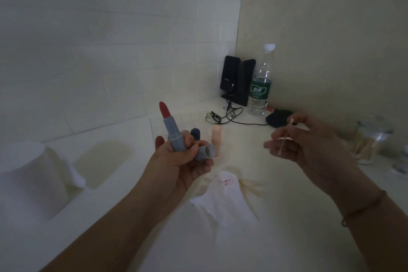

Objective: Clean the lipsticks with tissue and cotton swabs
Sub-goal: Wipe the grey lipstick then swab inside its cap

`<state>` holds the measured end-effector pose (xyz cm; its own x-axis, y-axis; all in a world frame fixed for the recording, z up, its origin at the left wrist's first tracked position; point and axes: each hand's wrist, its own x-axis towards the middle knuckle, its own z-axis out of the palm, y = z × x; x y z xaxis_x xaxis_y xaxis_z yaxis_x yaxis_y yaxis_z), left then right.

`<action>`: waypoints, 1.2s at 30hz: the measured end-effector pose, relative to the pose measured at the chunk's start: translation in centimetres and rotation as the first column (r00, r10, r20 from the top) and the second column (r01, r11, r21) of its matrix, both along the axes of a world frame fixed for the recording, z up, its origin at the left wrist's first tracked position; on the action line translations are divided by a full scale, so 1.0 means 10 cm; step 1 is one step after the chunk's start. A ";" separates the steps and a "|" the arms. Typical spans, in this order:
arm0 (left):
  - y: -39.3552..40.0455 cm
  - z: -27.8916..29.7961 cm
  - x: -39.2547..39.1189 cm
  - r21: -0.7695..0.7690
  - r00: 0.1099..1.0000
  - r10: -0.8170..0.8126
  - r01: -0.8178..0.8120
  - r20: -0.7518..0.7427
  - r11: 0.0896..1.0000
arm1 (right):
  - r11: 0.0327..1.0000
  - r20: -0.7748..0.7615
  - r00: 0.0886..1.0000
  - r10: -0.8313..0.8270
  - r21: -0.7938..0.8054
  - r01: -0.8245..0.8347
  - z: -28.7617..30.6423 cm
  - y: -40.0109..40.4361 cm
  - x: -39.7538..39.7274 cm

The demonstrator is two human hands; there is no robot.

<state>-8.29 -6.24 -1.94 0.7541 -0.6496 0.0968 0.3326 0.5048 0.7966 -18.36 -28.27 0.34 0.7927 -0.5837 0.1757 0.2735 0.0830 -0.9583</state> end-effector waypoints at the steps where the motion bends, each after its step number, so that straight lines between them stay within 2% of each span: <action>1: 0.00 0.01 -0.01 -0.002 1.000 -0.002 0.002 -0.011 1.000 | 0.996 0.033 0.998 0.044 0.074 -0.046 0.01 0.06 0.01; 3: 0.00 0.03 -0.03 0.000 1.000 -0.005 0.005 -0.025 1.000 | 0.975 0.114 0.986 0.120 0.174 -0.139 0.02 0.19 0.04; 5: -0.01 0.05 -0.07 0.018 0.999 -0.002 0.003 -0.037 1.000 | 0.959 0.195 0.964 0.182 0.180 -0.218 0.04 0.35 0.05; 8: -0.01 0.06 -0.10 0.065 0.999 0.020 -0.018 -0.038 0.998 | 0.962 0.320 0.918 0.232 0.063 -0.265 0.04 0.59 0.04; 10: -0.01 0.07 -0.13 0.082 1.000 0.019 -0.018 -0.017 0.996 | 0.961 0.326 0.904 0.276 -0.077 -0.266 0.01 0.71 0.03; 12: -0.02 0.08 -0.15 0.086 0.999 0.032 -0.031 -0.015 0.996 | 0.948 0.277 0.916 0.291 -0.211 -0.238 -0.05 0.79 0.04; 14: -0.02 0.09 -0.15 0.076 0.997 0.063 -0.060 -0.042 0.995 | 0.924 0.267 0.935 0.233 -0.359 -0.128 -0.13 0.80 0.06; 16: -0.02 0.10 -0.13 0.065 0.993 0.096 -0.092 -0.066 0.994 | 0.868 0.310 0.942 0.129 -0.495 0.044 -0.14 0.79 0.05; 18: -0.02 0.10 -0.11 0.066 0.991 0.121 -0.117 -0.065 0.991 | 0.825 0.410 0.905 0.111 -0.546 0.146 -0.10 0.77 0.02; 20: -0.02 0.09 -0.10 0.066 0.989 0.134 -0.130 -0.063 0.989 | 0.830 0.436 0.885 0.166 -0.546 0.113 -0.09 0.78 -0.01; 24: -0.02 0.09 -0.09 0.062 0.989 0.147 -0.145 -0.032 0.988 | 0.760 0.266 0.954 0.138 -0.646 0.070 -0.13 0.81 -0.02; 26: -0.01 0.11 -0.10 0.060 0.990 0.140 -0.141 0.024 0.988 | 0.621 0.241 0.970 0.032 -0.765 0.170 -0.13 0.80 -0.04; 28: -0.01 0.09 -0.11 0.095 0.980 0.163 -0.174 0.116 0.980 | 0.367 0.259 0.964 -0.063 -0.892 0.264 -0.11 0.84 -0.05; 31: -0.02 0.02 -0.11 0.183 0.931 0.221 -0.281 0.290 0.942 | -0.005 0.222 0.962 -0.160 -0.975 0.224 -0.13 0.90 -0.04; 33: -0.03 0.00 -0.11 0.225 0.902 0.211 -0.310 0.376 0.924 | -0.124 0.225 0.953 -0.202 -0.971 0.203 -0.15 0.88 -0.02; 36: -0.02 -0.02 -0.11 0.231 0.877 0.209 -0.331 0.432 0.915 | -0.188 0.207 0.956 -0.209 -0.968 0.169 -0.18 0.88 -0.03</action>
